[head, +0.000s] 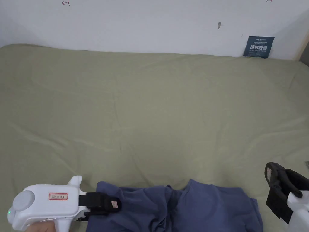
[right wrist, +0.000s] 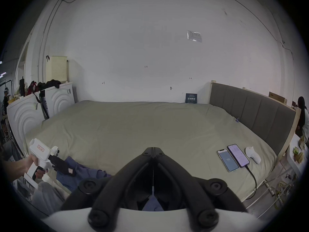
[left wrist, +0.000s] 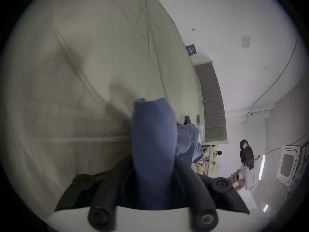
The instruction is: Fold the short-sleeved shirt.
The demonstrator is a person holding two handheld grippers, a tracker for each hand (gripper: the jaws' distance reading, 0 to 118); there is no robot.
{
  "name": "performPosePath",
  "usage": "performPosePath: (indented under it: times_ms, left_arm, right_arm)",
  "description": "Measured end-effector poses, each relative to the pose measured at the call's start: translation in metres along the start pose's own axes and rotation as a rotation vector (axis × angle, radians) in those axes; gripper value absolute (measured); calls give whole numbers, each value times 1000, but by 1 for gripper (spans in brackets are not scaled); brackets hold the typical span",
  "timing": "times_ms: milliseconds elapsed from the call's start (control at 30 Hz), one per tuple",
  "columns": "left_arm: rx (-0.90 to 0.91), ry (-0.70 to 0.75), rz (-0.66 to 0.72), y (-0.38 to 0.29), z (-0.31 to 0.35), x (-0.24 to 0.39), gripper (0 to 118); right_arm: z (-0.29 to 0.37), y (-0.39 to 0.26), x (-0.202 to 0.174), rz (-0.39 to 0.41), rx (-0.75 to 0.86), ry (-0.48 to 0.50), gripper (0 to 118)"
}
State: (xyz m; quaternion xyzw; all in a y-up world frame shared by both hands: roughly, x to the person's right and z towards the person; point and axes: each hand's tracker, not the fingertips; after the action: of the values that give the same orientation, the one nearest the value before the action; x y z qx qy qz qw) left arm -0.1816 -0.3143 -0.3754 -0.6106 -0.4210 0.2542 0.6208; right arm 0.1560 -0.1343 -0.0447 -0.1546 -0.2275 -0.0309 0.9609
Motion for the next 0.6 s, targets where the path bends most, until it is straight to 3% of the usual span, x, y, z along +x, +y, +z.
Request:
performPosePath:
  times_ms: [133, 167, 333, 467, 600]
  left_arm:
    - [43, 11, 11, 24, 24, -15, 11]
    - [62, 12, 17, 0, 22, 9, 11]
    - [170, 105, 33, 2, 87, 15, 11]
    - [261, 266, 37, 3, 147, 22, 11]
    - [233, 413, -5, 6, 160, 49, 11]
  right_arm:
    - [2, 6, 1, 5, 18, 3, 3]
    - [2, 8, 1, 3, 25, 5, 3]
    - [3, 12, 2, 0, 50, 14, 3]
    - [2, 13, 1, -4, 62, 29, 3]
    - [0, 13, -1, -10, 66, 41, 3]
